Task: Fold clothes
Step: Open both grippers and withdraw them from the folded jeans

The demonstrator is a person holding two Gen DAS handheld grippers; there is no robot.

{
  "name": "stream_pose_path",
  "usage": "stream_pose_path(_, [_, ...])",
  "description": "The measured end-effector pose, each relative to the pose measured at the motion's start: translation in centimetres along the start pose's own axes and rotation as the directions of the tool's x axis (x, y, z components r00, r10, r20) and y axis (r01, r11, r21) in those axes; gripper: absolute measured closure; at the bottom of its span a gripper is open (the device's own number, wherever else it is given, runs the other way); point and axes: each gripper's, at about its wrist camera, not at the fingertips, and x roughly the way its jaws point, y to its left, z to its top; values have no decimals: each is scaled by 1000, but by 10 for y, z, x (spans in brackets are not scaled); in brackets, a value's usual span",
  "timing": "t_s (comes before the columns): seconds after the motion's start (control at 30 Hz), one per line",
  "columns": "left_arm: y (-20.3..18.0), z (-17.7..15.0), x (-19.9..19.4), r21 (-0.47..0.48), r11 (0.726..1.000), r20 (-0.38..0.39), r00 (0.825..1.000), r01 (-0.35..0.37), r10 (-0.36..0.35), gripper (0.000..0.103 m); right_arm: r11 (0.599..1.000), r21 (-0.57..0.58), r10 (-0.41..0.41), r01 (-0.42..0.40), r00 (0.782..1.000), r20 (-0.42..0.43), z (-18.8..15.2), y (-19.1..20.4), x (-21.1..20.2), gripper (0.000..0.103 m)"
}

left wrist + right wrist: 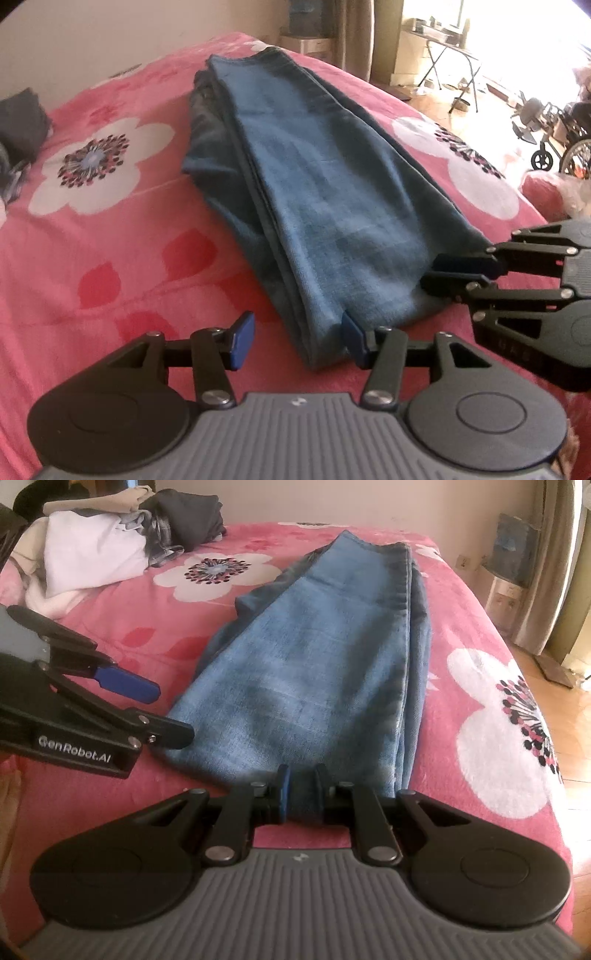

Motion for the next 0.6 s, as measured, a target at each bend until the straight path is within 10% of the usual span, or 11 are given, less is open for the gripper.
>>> stream_pose_path(0.6, [14,11,-43,-95,995,119,992,39,-28,9,981,172,-102,90,993,65,25,0,-44,38])
